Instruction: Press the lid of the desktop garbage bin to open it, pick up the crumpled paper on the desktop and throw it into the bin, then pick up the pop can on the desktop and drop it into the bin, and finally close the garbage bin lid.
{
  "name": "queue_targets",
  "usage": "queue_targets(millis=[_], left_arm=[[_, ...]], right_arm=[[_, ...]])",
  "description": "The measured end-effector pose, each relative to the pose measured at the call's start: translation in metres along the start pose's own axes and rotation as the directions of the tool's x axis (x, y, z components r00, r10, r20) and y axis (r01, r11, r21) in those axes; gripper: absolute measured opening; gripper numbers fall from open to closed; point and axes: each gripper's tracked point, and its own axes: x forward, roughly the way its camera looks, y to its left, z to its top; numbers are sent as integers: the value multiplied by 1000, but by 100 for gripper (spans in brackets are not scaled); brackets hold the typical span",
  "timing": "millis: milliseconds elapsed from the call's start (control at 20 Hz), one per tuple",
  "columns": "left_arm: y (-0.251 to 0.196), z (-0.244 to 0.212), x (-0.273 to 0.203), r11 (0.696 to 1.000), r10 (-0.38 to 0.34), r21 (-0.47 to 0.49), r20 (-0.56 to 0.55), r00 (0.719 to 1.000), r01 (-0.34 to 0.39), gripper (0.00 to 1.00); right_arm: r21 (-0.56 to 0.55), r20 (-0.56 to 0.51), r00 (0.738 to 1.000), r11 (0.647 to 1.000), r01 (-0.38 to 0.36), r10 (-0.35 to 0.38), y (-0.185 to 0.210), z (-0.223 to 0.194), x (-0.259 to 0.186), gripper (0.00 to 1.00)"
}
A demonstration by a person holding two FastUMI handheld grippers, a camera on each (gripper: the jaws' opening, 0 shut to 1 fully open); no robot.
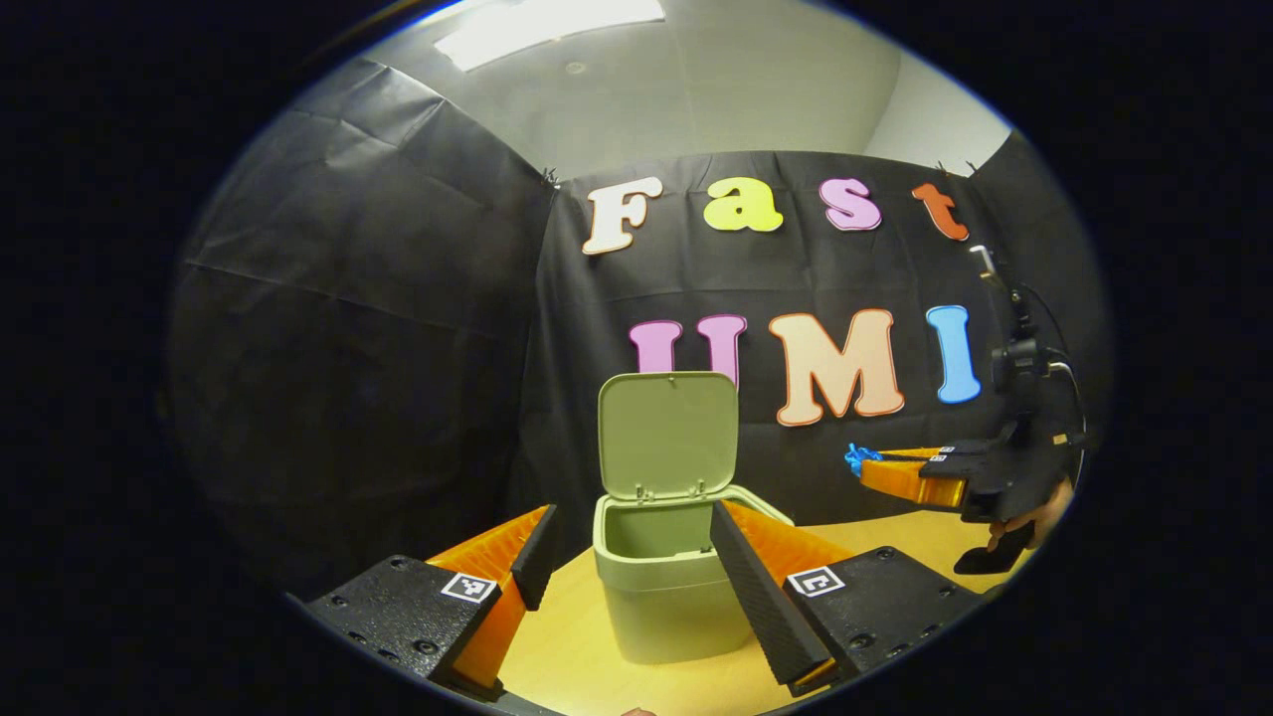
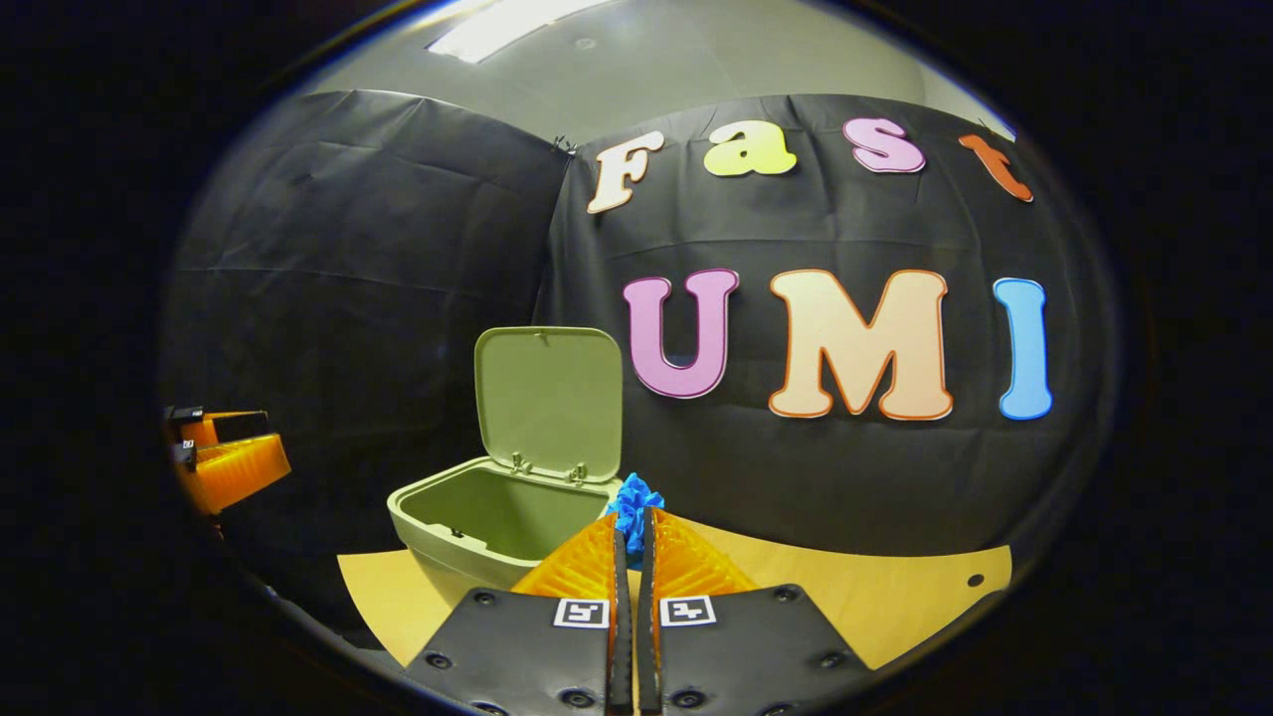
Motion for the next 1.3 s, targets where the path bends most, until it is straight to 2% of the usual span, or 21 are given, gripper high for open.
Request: queue_targets(millis=[300,350,450,500,650,700,1000,1300], left_arm=[[27,-16,-3,1000,25,13,-35,999,-25,91],[30,-17,-3,1000,28,14,-37,999,-28,94],[34,-20,-2,1000,28,15,-45,999,-27,91],[36,-21,-1,999,29,16,-48,998,-28,94],[39,-23,1,1000,27,17,-50,998,-27,91],[36,-24,3,1000,23,15,-52,998,-22,91],[2,-24,9,999,-47,5,-44,998,47,90],[-53,-20,16,990,-142,-9,-26,990,142,91]], right_arm=[[8,-34,995,996,-91,92,53,-20,33,4],[8,-38,994,994,-105,106,61,-24,36,5],[18,-43,991,992,-124,125,72,-29,40,5],[26,-47,990,991,-131,132,77,-33,50,10],[35,-25,994,994,-105,106,74,-40,61,74],[33,-15,996,995,-92,93,67,-30,49,96],[25,20,1000,999,-25,24,32,-11,18,96],[14,50,996,997,80,-80,-27,5,-28,96]])
